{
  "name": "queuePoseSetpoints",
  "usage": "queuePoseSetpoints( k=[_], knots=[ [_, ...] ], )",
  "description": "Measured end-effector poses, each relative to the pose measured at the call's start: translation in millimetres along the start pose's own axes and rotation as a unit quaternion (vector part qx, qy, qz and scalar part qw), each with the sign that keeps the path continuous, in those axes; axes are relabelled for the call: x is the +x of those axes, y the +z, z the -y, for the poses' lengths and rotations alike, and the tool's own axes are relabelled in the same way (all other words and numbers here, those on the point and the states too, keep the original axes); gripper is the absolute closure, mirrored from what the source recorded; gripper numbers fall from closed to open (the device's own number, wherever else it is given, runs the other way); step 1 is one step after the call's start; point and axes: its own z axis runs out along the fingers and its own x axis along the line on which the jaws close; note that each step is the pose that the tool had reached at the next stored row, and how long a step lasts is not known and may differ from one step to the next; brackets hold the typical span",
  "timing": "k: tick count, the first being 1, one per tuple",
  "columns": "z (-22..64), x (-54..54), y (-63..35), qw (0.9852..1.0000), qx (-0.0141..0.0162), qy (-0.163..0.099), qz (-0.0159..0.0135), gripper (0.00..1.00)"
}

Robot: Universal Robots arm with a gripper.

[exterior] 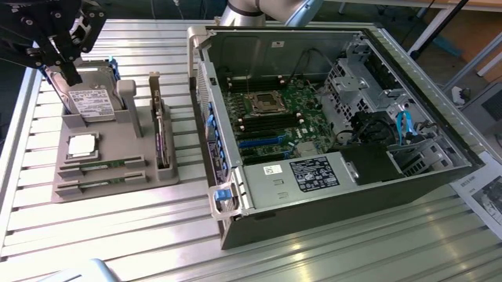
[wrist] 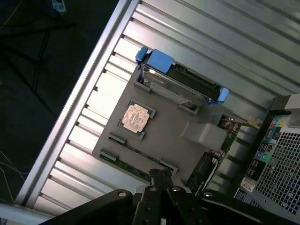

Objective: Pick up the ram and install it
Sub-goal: 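Pick up the ram and move it above insertion slot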

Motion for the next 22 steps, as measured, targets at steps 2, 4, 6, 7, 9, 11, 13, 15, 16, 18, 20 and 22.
queuePoseSetpoints(
  k=[2,4,6,7,9,11,13,15,16,18,20,22],
  knots=[
    [0.0,0.0,0.1,0.9996,-0.0007,-0.03,-0.0013,0.9],
    [0.0,0.0,0.1,0.9988,-0.0012,-0.048,-0.0021,0.9],
    [0.0,0.0,0.2,0.9978,-0.0016,-0.065,-0.0029,0.9],
    [0.0,0.0,0.2,0.9973,-0.0018,-0.074,-0.0033,0.9],
    [0.0,0.0,0.3,0.9956,-0.0023,-0.093,-0.0041,0.9],
    [0.0,0.0,0.3,0.9939,-0.0027,-0.11,-0.0048,0.9],
    [0.0,0.0,0.3,0.9922,-0.003,-0.125,-0.0055,0.9],
    [0.0,0.0,0.4,0.9897,-0.0035,-0.143,-0.0063,0.9],
    [0.0,0.0,0.3,0.9886,-0.0037,-0.15,-0.0066,0.9],
    [0.0,0.0,0.4,0.986,-0.0041,-0.167,-0.0073,0.9],
    [0.0,0.0,0.4,0.9827,-0.0045,-0.185,-0.0082,0.9],
    [0.0,0.0,0.4,0.9802,-0.0048,-0.198,-0.0087,0.9]
  ],
)
